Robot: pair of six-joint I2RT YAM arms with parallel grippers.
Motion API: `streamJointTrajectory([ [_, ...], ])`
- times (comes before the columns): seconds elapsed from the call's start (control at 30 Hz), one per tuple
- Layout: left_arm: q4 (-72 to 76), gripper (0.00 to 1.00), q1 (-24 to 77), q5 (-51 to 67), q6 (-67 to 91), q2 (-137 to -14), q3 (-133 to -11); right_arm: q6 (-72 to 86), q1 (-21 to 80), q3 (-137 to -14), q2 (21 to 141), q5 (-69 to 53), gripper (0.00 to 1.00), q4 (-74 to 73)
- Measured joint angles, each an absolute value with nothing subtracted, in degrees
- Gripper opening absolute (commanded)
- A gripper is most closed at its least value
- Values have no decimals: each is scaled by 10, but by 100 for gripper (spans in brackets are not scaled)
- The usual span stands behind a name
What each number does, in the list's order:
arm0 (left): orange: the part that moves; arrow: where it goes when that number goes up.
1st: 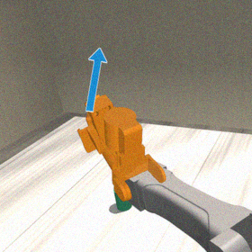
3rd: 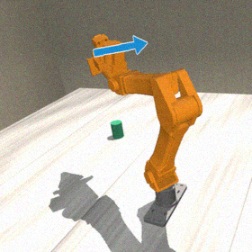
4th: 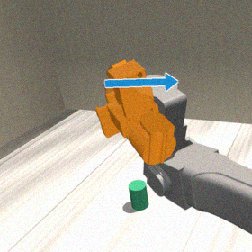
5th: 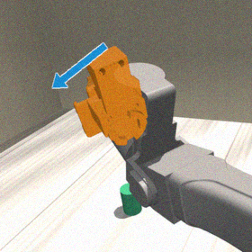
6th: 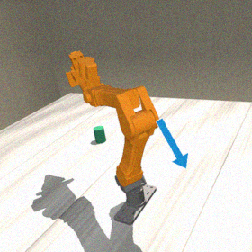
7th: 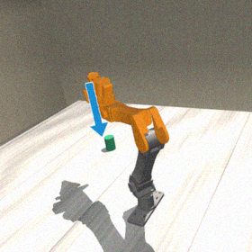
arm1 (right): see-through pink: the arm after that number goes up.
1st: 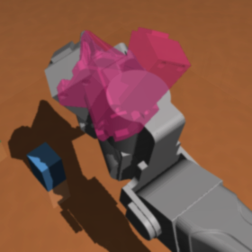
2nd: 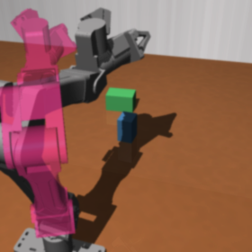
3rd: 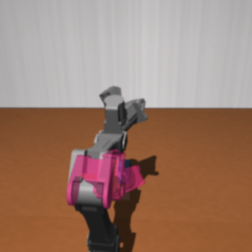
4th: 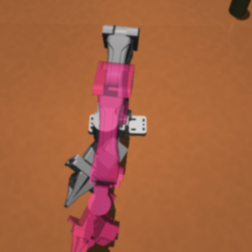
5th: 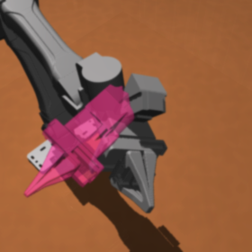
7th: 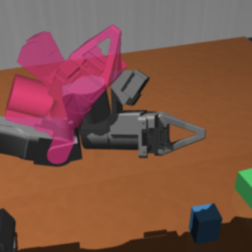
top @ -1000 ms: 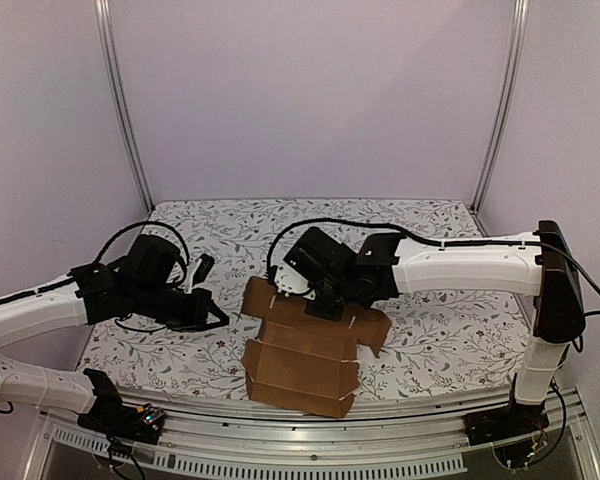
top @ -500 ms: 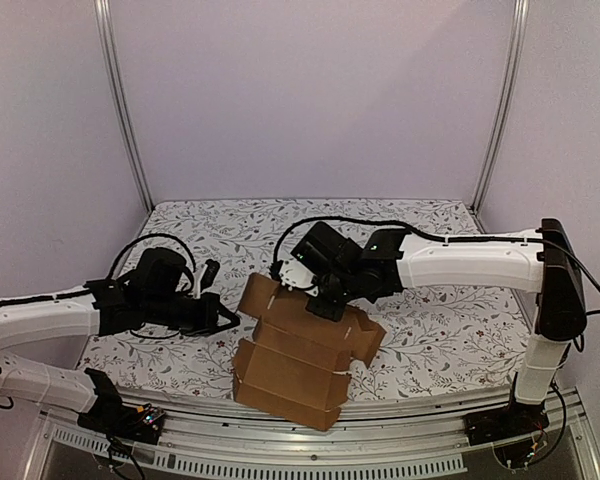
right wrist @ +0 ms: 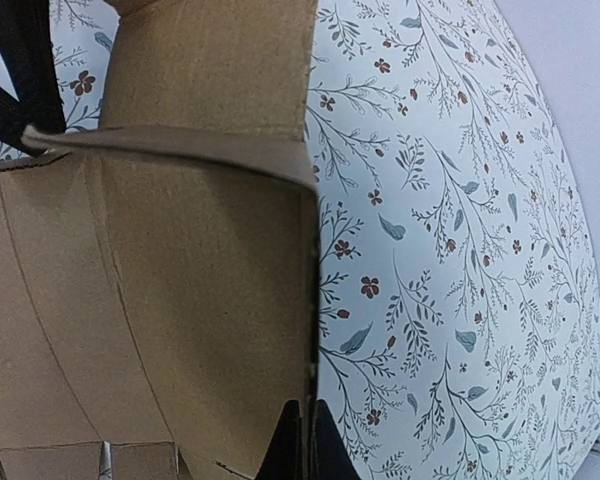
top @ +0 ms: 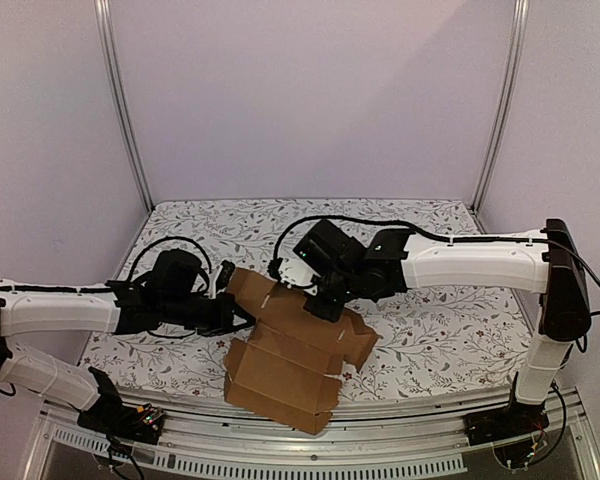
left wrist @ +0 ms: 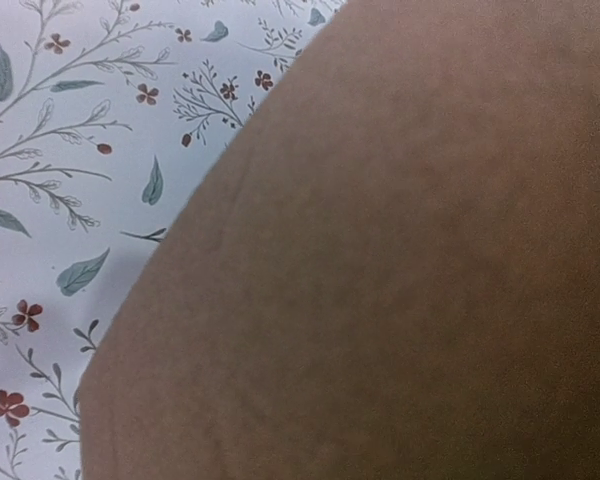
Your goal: Fold the paper box
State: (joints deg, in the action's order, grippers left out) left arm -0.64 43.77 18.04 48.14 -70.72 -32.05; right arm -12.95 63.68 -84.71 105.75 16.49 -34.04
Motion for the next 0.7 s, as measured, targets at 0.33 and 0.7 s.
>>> streamJointTrajectory([
  [0.33, 11, 0, 468, 174, 482, -751, -330, -128, 637, -847, 1058, 164, 0, -338],
  [0.7, -33, 0, 477, 139, 472, -754, -353, -131, 637, -838, 1058, 168, 0, -337],
])
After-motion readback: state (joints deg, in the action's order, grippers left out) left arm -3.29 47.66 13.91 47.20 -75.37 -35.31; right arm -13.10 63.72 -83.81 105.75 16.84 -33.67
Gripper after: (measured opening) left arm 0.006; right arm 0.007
